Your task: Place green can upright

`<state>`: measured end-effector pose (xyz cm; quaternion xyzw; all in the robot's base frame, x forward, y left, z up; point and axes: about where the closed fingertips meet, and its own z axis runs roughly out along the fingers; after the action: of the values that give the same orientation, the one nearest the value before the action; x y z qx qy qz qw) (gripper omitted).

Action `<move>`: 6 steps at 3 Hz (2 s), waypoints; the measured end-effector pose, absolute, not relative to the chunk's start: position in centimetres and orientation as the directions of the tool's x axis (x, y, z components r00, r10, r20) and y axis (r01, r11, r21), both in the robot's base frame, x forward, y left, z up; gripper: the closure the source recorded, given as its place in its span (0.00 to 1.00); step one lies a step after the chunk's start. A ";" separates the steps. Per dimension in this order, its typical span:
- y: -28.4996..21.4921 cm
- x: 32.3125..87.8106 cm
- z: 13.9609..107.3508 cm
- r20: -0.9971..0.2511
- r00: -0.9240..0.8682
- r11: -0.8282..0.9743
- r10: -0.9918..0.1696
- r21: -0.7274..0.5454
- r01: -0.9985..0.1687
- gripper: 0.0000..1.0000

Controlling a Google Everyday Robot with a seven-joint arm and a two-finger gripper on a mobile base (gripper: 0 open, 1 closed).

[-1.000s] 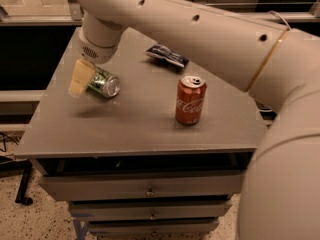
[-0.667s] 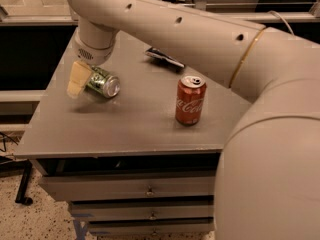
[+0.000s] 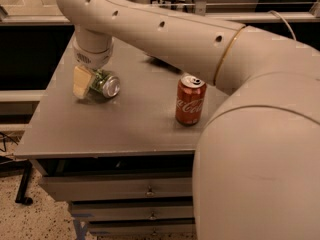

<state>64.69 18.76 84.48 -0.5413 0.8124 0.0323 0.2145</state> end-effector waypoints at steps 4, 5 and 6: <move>23.4 66.8 90.3 -0.538 -0.164 0.342 -0.827 -0.251 -0.906 1.00; 25.5 67.5 91.3 -0.675 -0.082 0.316 -0.733 -0.232 -0.920 1.00; 26.7 67.9 92.4 -0.785 0.004 0.299 -0.620 -0.240 -0.924 1.00</move>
Offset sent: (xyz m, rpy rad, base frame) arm 0.0233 0.0229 0.0437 -0.0574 -0.1166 0.0233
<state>67.92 26.66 92.39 -0.5649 0.6831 0.1775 0.4275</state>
